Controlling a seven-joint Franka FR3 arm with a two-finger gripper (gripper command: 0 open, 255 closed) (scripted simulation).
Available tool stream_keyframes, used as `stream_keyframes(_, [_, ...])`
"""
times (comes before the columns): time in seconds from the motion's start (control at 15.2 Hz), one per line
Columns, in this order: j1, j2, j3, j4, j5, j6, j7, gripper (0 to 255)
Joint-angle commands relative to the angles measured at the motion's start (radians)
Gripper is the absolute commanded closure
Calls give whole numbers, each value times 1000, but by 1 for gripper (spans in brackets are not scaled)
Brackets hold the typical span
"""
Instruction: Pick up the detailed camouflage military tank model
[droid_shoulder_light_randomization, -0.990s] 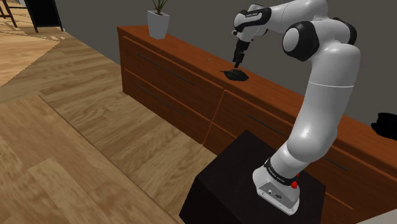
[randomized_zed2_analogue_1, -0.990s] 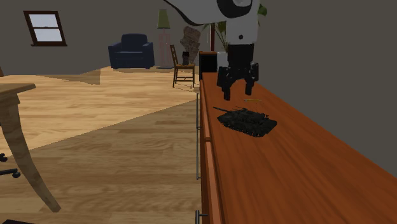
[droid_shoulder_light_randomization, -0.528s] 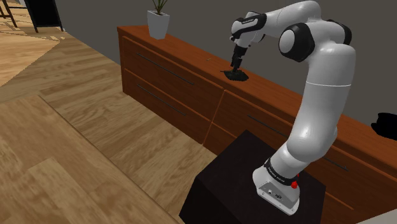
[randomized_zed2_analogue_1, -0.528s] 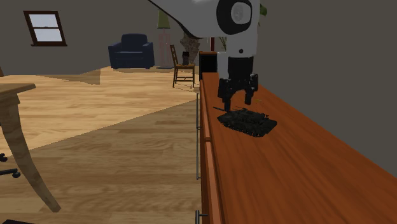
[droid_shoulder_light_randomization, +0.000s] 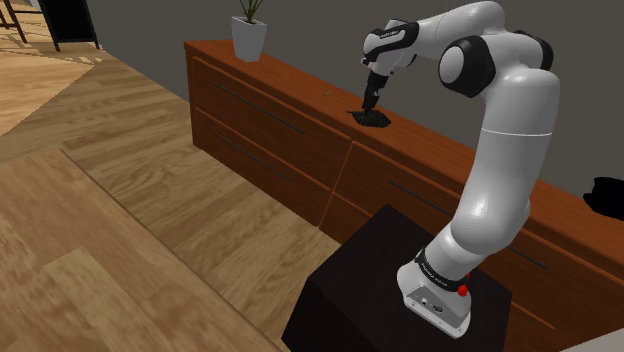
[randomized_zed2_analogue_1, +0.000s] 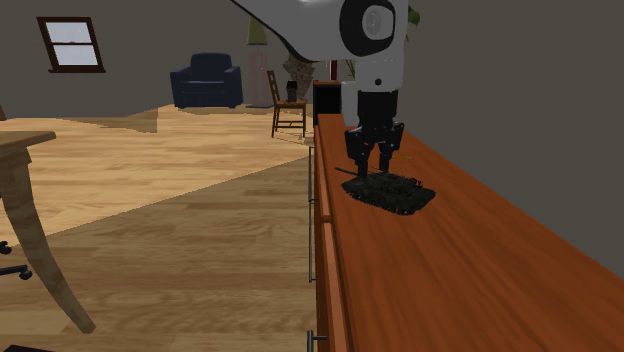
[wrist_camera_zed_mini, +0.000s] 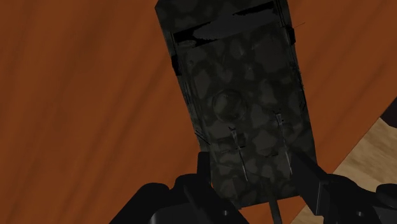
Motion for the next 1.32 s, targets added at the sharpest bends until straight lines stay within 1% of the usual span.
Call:
stream_keyframes(0.0, [-1,2,0,-1,0,1,0,255])
stream_keyframes(0.13, [-1,2,0,0,0,0,0,255])
stream_keyframes(1.12, [-7,-32,-14,157,-24,-186,16,255])
stream_keyframes(1.25, [-8,-32,-14,159,-24,-188,16,255])
